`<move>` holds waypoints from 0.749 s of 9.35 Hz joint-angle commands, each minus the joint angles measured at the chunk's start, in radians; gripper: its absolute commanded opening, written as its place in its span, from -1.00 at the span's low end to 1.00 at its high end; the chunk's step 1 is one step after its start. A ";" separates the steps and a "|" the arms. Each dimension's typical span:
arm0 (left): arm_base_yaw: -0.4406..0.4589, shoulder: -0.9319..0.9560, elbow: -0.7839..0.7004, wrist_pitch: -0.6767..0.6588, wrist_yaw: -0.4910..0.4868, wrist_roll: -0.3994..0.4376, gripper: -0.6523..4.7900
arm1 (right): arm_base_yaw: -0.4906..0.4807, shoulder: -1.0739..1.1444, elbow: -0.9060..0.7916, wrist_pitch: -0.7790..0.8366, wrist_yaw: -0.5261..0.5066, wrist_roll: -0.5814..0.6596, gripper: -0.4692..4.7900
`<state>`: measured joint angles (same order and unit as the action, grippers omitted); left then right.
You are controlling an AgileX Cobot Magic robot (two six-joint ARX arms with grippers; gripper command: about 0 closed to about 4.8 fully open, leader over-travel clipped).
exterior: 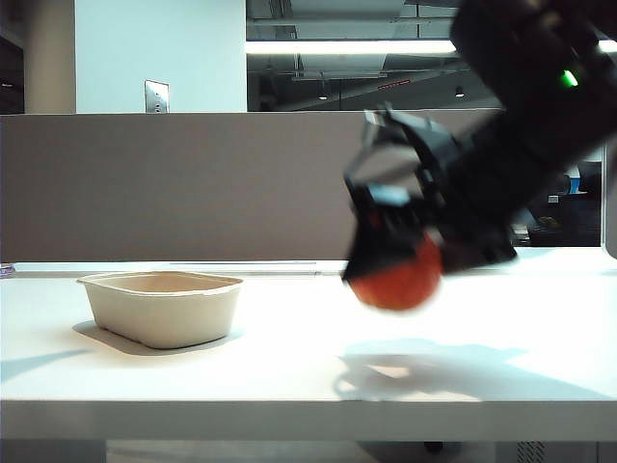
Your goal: Pick up the orange and place it into the paper lunchbox.
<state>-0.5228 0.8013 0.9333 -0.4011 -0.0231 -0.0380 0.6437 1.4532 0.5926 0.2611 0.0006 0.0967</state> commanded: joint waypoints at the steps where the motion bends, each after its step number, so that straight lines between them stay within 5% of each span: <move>1: 0.002 -0.002 0.109 -0.296 -0.098 0.001 -0.78 | 0.002 0.057 0.277 0.005 -0.166 -0.104 0.13; 2: 0.002 -0.001 0.132 -0.316 -0.095 0.000 -0.78 | 0.002 0.109 0.332 0.013 -0.194 -0.105 0.13; 4: 0.001 -0.002 0.157 -0.323 -0.081 -0.003 -0.78 | 0.081 0.587 0.782 0.081 -0.266 -0.098 0.13; 5: 0.001 -0.002 0.157 -0.323 -0.081 -0.003 -0.78 | 0.091 0.604 0.796 0.080 -0.266 -0.097 0.13; 7: 0.001 -0.002 0.157 -0.323 -0.078 -0.003 -0.78 | 0.148 0.703 0.812 0.053 -0.243 -0.097 1.00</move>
<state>-0.5228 0.8017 1.0855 -0.7307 -0.1059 -0.0387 0.7876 2.1635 1.3983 0.3008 -0.2390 -0.0010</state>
